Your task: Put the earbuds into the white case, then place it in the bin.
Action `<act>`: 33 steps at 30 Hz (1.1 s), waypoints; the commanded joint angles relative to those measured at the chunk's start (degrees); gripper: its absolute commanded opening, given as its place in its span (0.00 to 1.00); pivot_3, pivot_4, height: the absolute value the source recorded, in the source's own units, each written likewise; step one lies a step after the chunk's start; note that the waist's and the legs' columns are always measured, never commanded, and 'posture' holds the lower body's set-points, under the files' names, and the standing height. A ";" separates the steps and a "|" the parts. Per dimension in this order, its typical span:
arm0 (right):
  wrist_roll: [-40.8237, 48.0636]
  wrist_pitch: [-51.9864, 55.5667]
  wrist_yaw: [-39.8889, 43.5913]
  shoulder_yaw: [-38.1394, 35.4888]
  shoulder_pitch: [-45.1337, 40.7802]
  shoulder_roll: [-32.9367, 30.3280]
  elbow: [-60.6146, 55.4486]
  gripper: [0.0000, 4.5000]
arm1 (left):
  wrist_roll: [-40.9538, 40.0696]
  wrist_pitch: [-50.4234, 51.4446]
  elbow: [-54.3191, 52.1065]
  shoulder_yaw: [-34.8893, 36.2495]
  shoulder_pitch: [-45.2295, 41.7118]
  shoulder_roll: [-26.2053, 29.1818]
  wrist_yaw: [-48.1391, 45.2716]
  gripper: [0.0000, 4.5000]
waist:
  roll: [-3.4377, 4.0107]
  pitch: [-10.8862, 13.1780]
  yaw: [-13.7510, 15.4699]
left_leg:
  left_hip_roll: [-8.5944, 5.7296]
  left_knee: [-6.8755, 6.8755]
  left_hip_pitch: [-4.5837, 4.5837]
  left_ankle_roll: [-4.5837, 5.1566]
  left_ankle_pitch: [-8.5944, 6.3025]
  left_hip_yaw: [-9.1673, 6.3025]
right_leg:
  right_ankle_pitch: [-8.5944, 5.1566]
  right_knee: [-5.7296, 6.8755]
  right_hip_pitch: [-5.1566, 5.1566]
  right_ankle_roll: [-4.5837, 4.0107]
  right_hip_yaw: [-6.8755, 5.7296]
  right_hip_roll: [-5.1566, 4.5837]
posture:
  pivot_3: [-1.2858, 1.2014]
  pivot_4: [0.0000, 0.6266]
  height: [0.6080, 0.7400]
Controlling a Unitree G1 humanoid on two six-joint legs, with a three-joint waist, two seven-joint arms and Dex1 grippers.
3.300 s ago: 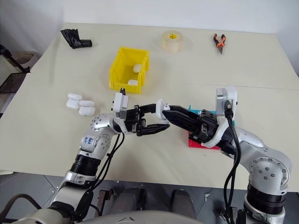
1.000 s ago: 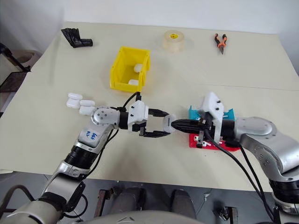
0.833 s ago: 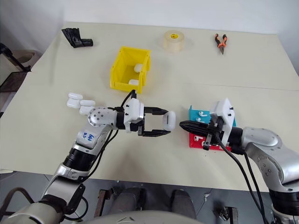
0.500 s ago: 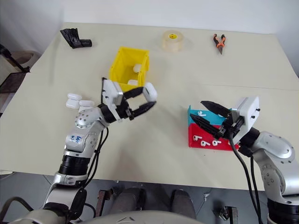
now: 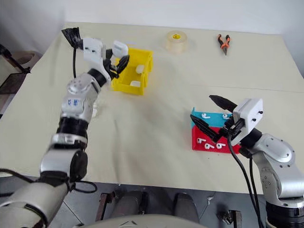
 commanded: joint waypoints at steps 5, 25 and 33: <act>0.59 -0.80 -1.44 -0.28 -0.65 0.63 -1.98 1.00 | -0.36 -4.23 12.57 0.52 -4.91 0.13 -4.63 0.89 | -0.10 0.06 -0.22 | -0.01 -0.17 -0.07 0.00 0.00 0.09 | 0.01 0.21 -0.32 0.01 -0.10 -0.04 | 0.52 0.24 1.00; 2.98 0.28 10.32 -4.35 2.33 -8.57 3.38 1.00 | -13.60 -6.64 -33.54 -2.83 31.27 16.11 -47.19 1.00 | -0.13 0.08 -1.37 | 0.06 0.10 -0.10 0.00 0.00 0.15 | 0.00 0.87 -0.55 -0.01 0.05 -0.15 | 0.52 0.24 1.00; 2.38 0.11 12.17 -7.55 6.82 -9.92 5.43 1.00 | -13.61 -7.26 -38.25 -0.80 40.25 20.53 -46.86 1.00 | -0.12 0.07 -0.62 | 0.05 0.09 0.06 0.02 -0.01 -0.02 | -0.01 0.24 0.01 -0.02 0.21 -0.26 | 0.52 0.24 1.00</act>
